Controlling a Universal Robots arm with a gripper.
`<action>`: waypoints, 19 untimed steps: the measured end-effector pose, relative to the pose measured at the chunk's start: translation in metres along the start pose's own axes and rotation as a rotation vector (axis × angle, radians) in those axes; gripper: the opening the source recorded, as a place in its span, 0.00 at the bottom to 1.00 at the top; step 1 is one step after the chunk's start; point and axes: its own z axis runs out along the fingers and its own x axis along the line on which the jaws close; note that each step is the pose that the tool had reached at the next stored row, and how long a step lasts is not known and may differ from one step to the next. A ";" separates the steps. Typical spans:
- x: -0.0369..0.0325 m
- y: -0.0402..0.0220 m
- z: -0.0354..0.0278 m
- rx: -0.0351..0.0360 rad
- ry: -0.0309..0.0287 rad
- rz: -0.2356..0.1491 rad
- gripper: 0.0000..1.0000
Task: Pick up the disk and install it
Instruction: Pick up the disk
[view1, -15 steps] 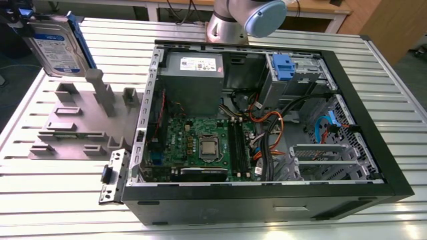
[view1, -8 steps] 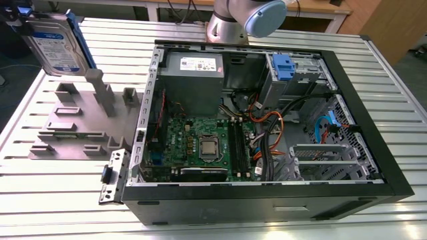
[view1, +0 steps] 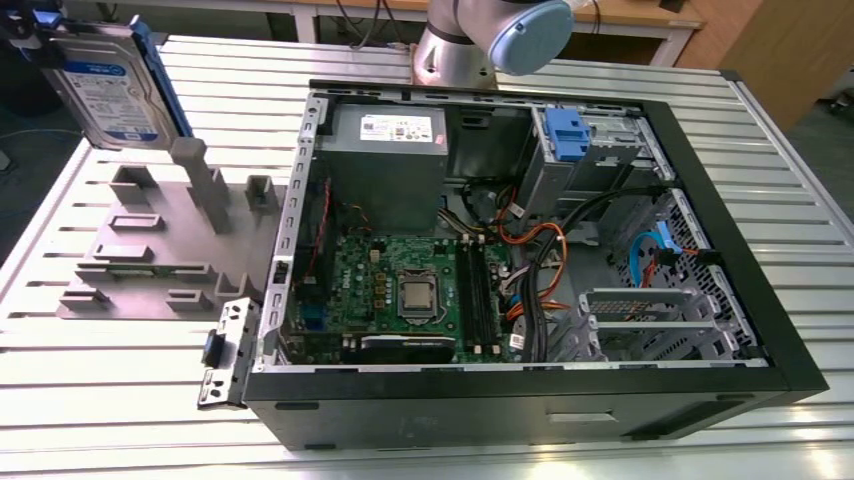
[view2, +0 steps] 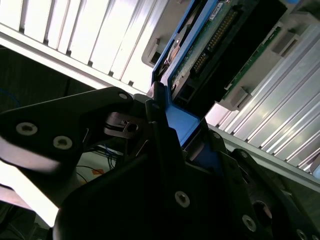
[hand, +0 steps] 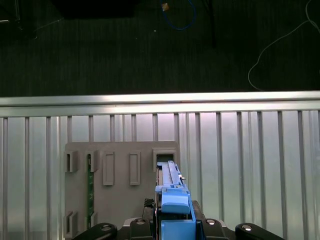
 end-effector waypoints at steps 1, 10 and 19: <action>0.0000 0.0000 -0.0002 0.0001 -0.0001 0.000 0.37; -0.0001 0.0001 -0.0031 0.0001 0.0000 0.000 0.37; -0.0002 0.0001 -0.0053 0.0001 0.0000 0.000 0.37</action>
